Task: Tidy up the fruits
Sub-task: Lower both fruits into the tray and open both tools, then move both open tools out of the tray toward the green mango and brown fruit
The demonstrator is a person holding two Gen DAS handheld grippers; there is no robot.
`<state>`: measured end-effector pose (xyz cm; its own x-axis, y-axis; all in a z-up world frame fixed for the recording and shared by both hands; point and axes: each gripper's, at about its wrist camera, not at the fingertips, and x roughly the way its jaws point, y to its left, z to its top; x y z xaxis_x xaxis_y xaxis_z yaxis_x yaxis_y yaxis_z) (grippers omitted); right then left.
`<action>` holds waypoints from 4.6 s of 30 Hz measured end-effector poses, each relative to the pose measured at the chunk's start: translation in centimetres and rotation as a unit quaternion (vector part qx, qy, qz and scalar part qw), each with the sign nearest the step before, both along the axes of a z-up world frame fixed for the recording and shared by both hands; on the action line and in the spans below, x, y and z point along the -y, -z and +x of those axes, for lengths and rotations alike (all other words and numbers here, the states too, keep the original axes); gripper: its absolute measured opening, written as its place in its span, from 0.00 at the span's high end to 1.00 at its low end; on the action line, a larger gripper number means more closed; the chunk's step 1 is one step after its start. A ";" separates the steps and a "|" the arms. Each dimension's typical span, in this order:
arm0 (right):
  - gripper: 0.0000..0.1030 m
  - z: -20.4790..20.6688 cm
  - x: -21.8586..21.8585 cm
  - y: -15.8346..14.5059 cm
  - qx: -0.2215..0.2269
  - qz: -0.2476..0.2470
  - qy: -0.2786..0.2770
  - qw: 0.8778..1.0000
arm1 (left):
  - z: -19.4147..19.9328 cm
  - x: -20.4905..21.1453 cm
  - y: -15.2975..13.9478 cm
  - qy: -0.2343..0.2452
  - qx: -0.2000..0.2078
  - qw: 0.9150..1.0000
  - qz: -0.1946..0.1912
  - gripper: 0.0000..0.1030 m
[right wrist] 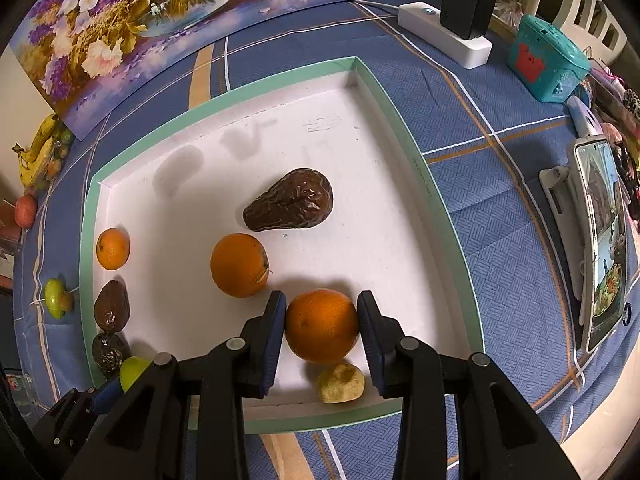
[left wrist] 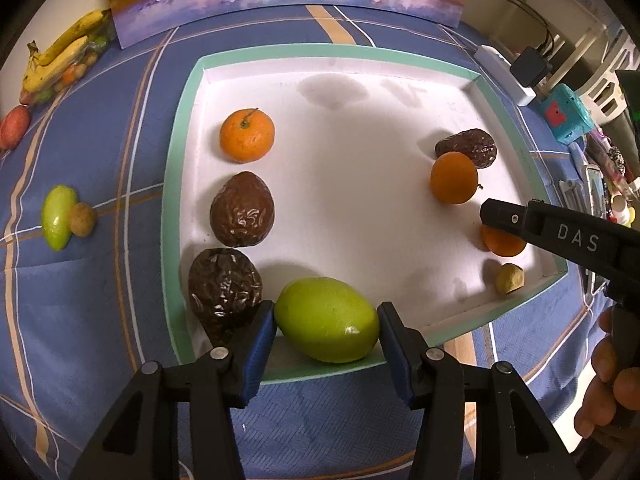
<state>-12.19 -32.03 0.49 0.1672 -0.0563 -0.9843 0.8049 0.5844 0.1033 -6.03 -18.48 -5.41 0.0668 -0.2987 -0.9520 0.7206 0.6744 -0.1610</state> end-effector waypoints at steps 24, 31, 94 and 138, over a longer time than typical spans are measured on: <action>0.62 0.3 -1.1 -7.4 0.059 -0.085 -0.017 0.994 | 3.1 -4.4 -6.1 -0.071 -0.018 0.993 -0.093 0.42; 0.62 1.1 -2.1 -7.2 0.057 -0.082 -0.036 0.994 | 5.8 -7.6 -6.2 -0.133 -0.008 0.987 -0.090 0.42; 0.06 6.4 -9.0 -4.3 0.053 -0.090 -0.157 0.982 | 10.5 -15.0 -4.2 -0.261 0.062 0.963 0.006 0.00; 0.18 18.0 -13.2 -8.2 0.218 -0.094 -0.254 0.938 | 21.6 -20.3 -8.6 -0.308 0.105 0.944 -0.050 0.00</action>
<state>5.82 -18.80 8.68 0.6040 -0.0258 -0.7966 0.3230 0.9216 0.2151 15.58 1.78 3.18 0.4411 -0.2302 -0.8674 0.2194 0.9649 -0.1445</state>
